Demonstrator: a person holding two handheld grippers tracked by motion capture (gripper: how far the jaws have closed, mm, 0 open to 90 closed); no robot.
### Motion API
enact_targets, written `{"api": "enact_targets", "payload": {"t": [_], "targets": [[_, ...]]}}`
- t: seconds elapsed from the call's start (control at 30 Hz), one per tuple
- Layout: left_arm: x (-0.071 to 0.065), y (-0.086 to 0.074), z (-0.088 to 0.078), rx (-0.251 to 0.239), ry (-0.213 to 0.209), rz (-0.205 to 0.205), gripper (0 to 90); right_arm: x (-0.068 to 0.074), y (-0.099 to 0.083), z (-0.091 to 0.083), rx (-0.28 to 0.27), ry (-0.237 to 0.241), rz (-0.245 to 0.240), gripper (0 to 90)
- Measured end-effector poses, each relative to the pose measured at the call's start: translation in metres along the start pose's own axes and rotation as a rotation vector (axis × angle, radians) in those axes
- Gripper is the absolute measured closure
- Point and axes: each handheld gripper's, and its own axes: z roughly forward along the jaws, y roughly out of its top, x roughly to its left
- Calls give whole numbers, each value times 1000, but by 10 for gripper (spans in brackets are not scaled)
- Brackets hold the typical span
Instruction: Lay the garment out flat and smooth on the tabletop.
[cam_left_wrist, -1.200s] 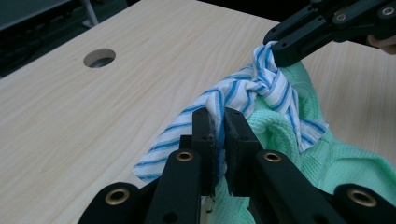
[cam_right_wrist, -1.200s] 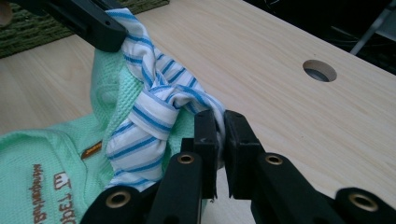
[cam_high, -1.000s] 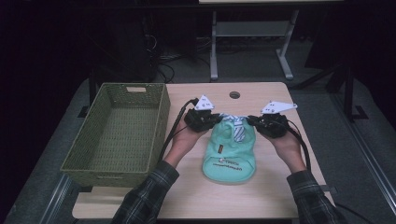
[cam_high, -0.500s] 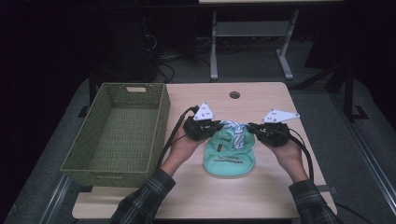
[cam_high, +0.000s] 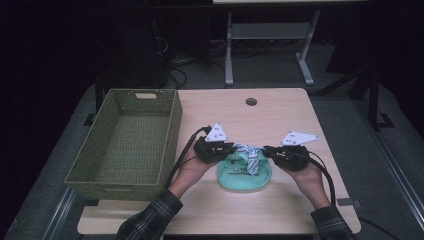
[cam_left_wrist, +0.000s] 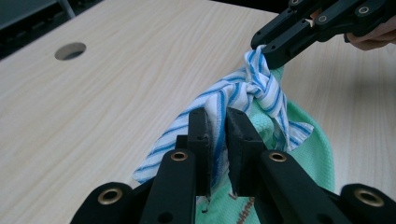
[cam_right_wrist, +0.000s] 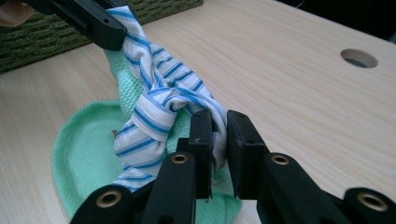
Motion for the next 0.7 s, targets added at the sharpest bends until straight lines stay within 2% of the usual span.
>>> {"api": "enact_targets", "payload": {"t": [0.27, 0.43, 0.7], "targets": [[-5, -14, -3, 20, -24, -33, 797, 5, -7, 1, -5, 31, 9, 796], [-10, -22, -4, 40, -29, -32, 790, 9, -12, 2, 21, 47, 6, 791], [-16, -33, -7, 63, -46, -43, 784, 15, -22, 1, 32, 70, 12, 773]]}}
